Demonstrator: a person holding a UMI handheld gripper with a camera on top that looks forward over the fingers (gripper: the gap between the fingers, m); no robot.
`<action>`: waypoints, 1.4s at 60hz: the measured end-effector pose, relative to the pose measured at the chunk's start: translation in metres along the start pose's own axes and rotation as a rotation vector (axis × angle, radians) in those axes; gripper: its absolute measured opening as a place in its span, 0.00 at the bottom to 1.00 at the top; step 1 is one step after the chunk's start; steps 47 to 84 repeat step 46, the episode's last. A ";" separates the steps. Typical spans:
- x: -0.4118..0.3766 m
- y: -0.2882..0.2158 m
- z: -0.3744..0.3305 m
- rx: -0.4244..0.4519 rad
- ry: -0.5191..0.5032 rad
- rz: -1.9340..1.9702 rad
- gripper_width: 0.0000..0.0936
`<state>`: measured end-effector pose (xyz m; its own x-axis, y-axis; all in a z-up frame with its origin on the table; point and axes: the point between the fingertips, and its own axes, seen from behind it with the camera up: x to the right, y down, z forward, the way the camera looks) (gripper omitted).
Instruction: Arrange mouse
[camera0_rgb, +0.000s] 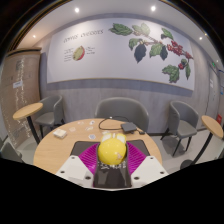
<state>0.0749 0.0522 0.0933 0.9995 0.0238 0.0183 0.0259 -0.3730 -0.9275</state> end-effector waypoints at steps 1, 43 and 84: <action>0.000 0.002 0.002 -0.026 0.002 0.008 0.40; 0.009 0.072 -0.046 -0.178 -0.245 -0.057 0.91; 0.014 0.070 -0.059 -0.161 -0.257 -0.053 0.92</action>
